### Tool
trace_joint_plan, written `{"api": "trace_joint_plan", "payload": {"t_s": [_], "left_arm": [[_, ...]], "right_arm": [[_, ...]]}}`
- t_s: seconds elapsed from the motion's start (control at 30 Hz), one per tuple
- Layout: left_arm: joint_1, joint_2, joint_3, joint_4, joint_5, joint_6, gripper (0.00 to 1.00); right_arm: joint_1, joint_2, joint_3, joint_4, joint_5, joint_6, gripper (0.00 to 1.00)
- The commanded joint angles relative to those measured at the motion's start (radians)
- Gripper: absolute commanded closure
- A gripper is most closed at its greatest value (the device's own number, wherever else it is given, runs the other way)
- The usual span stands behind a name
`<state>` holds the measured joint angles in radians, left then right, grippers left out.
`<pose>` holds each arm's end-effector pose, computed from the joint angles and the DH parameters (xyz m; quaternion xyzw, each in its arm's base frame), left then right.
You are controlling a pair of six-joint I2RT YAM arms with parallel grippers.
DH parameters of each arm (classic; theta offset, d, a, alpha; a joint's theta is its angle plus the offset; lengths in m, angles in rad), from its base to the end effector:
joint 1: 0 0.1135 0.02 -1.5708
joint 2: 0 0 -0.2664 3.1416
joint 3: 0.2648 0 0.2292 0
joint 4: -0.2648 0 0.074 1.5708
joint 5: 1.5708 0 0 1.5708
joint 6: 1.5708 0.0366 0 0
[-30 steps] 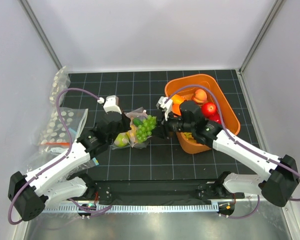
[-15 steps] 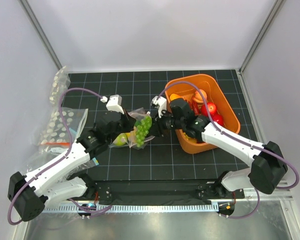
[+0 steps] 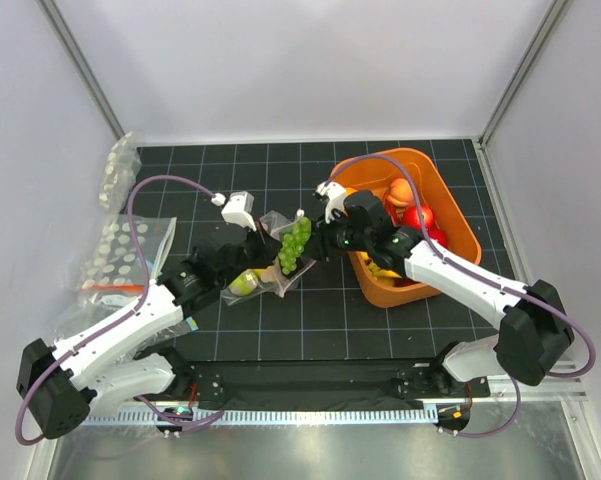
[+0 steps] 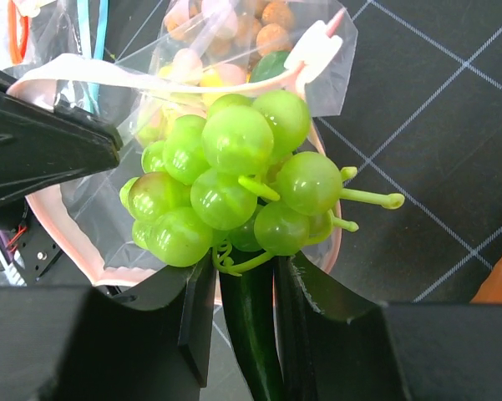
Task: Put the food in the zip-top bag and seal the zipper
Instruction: Place the fake fruit in the zipper food storage bag.
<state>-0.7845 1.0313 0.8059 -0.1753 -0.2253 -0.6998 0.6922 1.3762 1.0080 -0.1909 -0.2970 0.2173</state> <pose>0.1566 -0.1448 0.3083 -0.0269 0.8303 -0.3018 0.4678 0.2155 0.1926 0.2934 -0.2732 0.8240 0.3268 0.3737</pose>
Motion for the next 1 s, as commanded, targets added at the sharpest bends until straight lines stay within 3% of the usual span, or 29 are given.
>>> {"api": "trace_joint_plan", "payload": {"t_s": [0.0,0.43,0.53,0.6,0.63,0.67,0.77,0.97], "left_arm": [[-0.002,-0.010,0.055,0.020,0.014,-0.021,1.00],[-0.041,0.148,0.371,-0.113,0.135,-0.168,1.00],[-0.041,0.164,0.409,-0.122,0.184,-0.202,1.00],[-0.041,0.161,0.415,-0.119,0.198,-0.219,1.00],[-0.041,0.150,0.415,-0.119,0.195,-0.224,1.00],[-0.039,0.144,0.414,-0.122,0.190,-0.222,1.00],[-0.039,0.116,0.414,-0.142,0.155,-0.213,1.00],[-0.021,0.105,0.423,-0.190,0.095,-0.173,0.99]], "right_arm": [[0.017,-0.009,0.030,0.064,0.070,0.027,0.78],[0.121,0.024,0.038,0.102,0.045,-0.015,0.77],[0.121,0.012,0.008,0.165,0.030,0.008,0.69],[0.118,-0.021,-0.032,0.234,0.032,0.033,0.57],[0.110,-0.034,-0.046,0.251,0.035,0.043,0.47],[0.104,-0.051,-0.058,0.278,0.032,0.054,0.31],[0.083,-0.101,-0.088,0.283,0.004,0.079,0.11],[0.078,-0.147,-0.048,0.174,0.053,0.076,0.13]]}}
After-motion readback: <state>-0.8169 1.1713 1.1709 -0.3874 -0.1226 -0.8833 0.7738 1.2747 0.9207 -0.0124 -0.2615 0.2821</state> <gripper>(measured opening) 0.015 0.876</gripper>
